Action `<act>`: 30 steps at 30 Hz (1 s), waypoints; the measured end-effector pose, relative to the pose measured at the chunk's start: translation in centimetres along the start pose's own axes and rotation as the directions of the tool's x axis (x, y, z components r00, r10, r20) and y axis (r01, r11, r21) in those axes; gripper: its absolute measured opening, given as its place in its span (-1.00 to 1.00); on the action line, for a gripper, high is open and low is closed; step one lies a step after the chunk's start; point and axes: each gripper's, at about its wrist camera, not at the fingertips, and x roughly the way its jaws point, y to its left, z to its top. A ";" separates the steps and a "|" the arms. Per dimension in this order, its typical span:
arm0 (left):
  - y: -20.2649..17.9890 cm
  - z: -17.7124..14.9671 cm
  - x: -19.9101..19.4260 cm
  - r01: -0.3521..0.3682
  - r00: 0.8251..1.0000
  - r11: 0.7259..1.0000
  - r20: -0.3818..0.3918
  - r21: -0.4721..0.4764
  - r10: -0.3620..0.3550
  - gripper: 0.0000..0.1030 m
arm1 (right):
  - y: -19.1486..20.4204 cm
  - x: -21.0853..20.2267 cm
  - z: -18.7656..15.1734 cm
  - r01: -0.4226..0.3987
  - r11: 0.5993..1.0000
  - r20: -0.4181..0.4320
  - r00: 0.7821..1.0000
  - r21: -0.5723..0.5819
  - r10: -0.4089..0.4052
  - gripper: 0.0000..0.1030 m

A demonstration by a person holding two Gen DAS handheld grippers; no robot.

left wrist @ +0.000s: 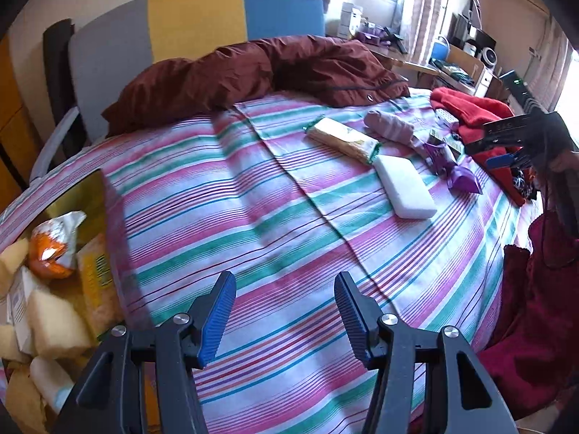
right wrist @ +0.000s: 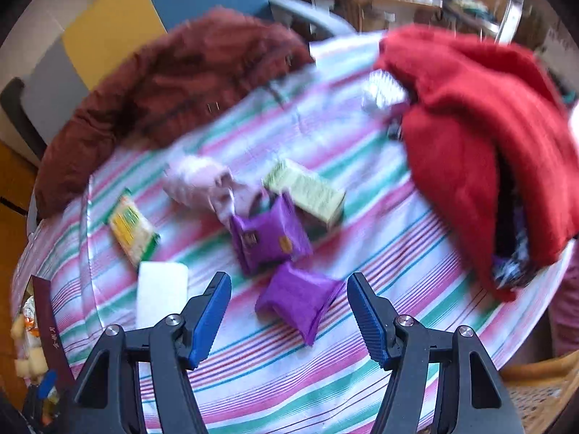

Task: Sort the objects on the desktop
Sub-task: 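Withdraw both tools from the tray toward the remaining items, then grasp the white block with the left tool while the right tool grasps a purple packet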

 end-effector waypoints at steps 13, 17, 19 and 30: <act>-3.6 2.0 3.2 0.071 0.997 0.996 -0.043 0.058 -0.068 0.15 | -0.4 3.8 -0.4 0.029 1.000 -0.093 0.995 0.013 -0.027 0.31; -4.5 3.0 4.3 0.120 0.991 0.992 -0.060 0.045 -0.117 0.17 | -1.3 3.7 -0.6 -0.002 0.998 -0.093 0.996 0.065 0.008 0.32; -4.9 3.6 4.8 0.139 0.989 0.989 -0.064 0.042 -0.136 0.17 | -1.8 3.5 -0.6 -0.039 0.994 -0.087 0.995 0.104 0.048 0.39; -9.8 7.3 7.6 0.222 0.974 0.973 -0.057 0.059 -0.219 0.26 | -0.7 3.5 -1.5 0.020 1.000 -0.094 0.995 0.013 -0.018 -0.12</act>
